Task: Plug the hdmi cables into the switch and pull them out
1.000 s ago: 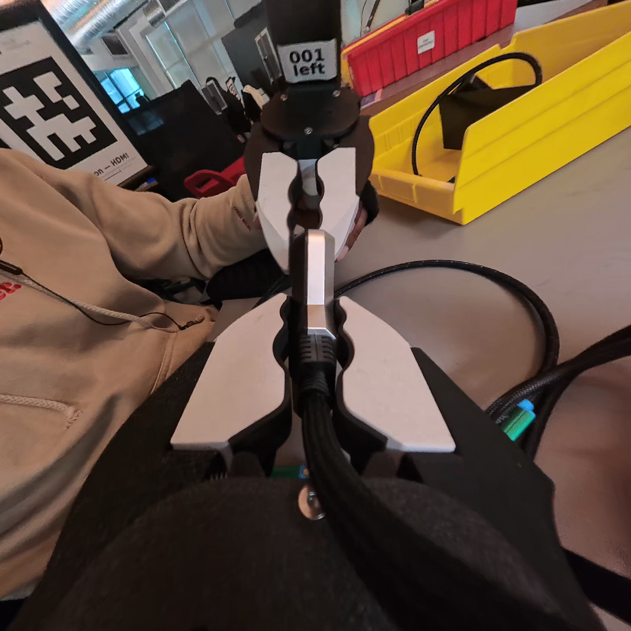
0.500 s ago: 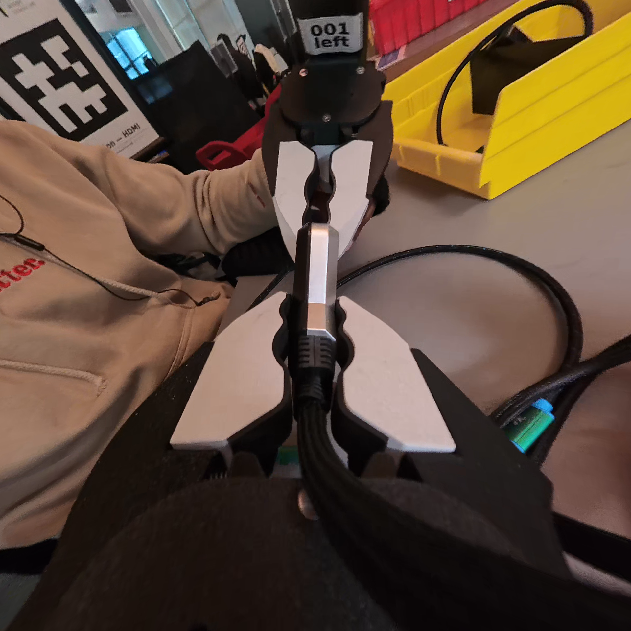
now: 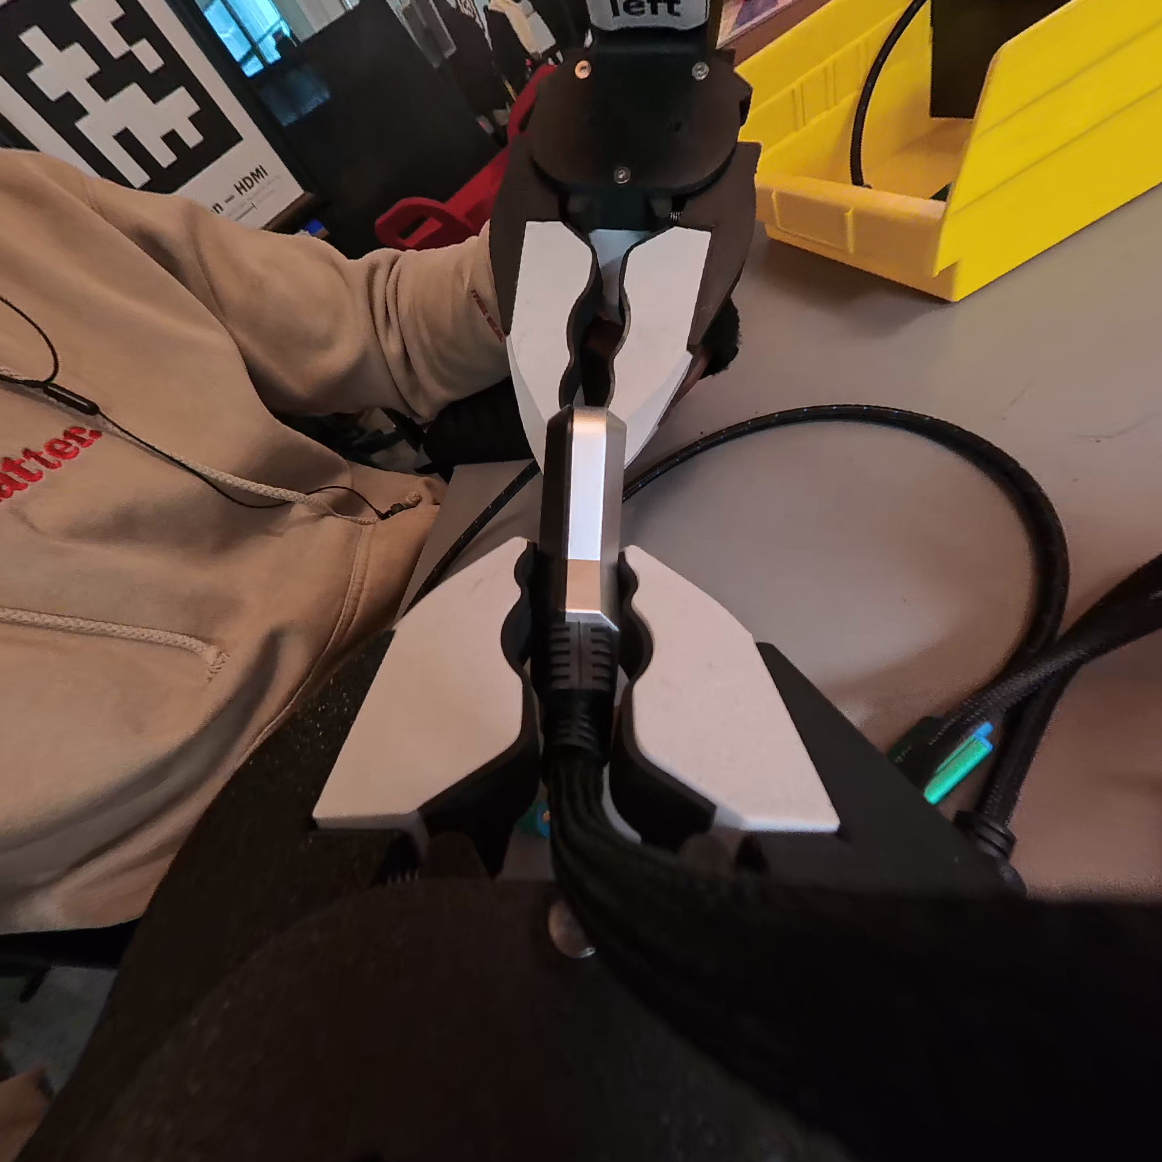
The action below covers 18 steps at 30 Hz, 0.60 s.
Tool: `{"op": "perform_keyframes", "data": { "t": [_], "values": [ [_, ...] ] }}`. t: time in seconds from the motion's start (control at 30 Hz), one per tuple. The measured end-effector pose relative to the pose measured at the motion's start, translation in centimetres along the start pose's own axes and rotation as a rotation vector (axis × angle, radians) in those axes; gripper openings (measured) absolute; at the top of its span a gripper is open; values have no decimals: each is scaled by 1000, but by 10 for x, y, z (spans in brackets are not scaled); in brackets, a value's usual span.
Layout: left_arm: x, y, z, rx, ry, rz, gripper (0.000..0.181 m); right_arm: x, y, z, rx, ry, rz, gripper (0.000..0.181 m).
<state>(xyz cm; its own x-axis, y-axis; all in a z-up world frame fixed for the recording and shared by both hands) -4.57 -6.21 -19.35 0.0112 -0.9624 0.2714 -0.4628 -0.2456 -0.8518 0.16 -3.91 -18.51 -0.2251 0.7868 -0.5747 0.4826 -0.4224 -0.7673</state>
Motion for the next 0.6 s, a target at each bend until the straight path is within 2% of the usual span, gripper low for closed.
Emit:
{"op": "perform_keyframes", "data": {
  "t": [0.27,0.43,0.6],
  "values": [
    [14,2,7,-20,41,66,12,-10,7,1,-59,-44,40,23],
    [14,-5,2,68,-4,84,13,-13,-3,-1,-10,10,-13,23],
    [6,-10,-9,157,-35,5,12,-3,-13,-9,51,70,-22,30]
  ]
}}
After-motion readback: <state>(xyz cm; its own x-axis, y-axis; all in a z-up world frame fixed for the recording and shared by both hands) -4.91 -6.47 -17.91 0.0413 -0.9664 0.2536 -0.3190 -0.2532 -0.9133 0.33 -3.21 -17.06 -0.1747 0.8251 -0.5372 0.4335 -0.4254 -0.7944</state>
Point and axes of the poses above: each gripper's, where its closed fingertips meet, z out along the fingers, y out of its underside, x = y × z across the jaws, the point moved 1 cm from there along -z, back along the fingers, and after that the axes turned 10 degrees about z, right-handed, at the moved point
